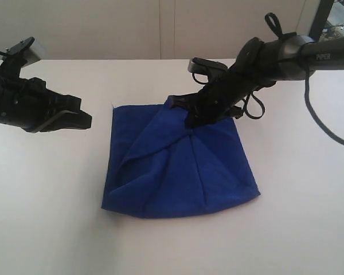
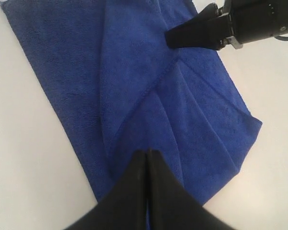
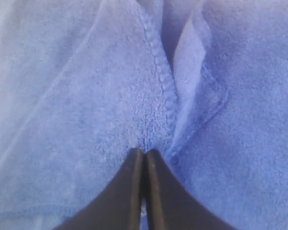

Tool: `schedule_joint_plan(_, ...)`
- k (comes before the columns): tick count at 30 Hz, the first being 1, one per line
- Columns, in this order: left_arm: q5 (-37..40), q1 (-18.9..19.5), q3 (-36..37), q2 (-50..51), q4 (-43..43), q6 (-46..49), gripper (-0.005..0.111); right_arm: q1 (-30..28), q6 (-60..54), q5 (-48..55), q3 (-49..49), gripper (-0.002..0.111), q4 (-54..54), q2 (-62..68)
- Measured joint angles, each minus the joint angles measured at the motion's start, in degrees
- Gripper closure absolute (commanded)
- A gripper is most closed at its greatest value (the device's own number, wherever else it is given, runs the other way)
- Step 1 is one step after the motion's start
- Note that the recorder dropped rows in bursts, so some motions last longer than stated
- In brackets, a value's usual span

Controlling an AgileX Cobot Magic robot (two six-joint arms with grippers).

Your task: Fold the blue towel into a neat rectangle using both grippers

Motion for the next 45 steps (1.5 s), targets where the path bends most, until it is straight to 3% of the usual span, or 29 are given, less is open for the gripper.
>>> schedule_joint_plan(7, -0.92, 0.0, 0.0, 0.0, 0.01, 0.03, 0.107, 0.89, -2.65, 4.03, 0.0, 0.108, 3.92, -5.23)
schedule_joint_plan(15, -1.43, 0.0, 0.0, 0.0, -0.21, 0.03, 0.107, 7.6, -4.25, 2.59, 0.0, 0.107, 5.57, -3.58)
schedule_joint_plan(17, -1.43, 0.0, 0.0, 0.0, -0.48, 0.03, 0.107, 8.54, -4.46, 1.72, 0.0, 0.101, 5.57, -2.77)
schedule_joint_plan(22, -1.31, -0.1, 0.0, 0.0, -0.8, 0.13, 0.107, 8.77, -4.46, 0.97, 0.0, 0.072, 5.57, -1.84)
schedule_joint_plan(27, -1.31, -0.1, 0.0, 0.0, -0.92, 0.13, 0.107, 8.66, -4.46, 1.58, 0.0, 0.069, 5.57, -2.54)
schedule_joint_plan(31, -1.31, -0.1, 0.0, 0.0, -0.92, 0.13, 0.107, 7.0, -4.46, 3.63, 0.0, 0.069, 5.57, -5.11)
schedule_joint_plan(39, -1.31, -0.1, 0.0, 0.0, -1.02, 0.13, 0.107, -1.68, -2.52, 3.99, 0.0, 0.069, 5.33, -7.35)
schedule_joint_plan(45, -1.31, -0.1, 0.0, 0.0, -1.14, 0.13, 0.107, -2.61, -1.77, -1.3, 0.0, 0.069, 5.38, -4.32)
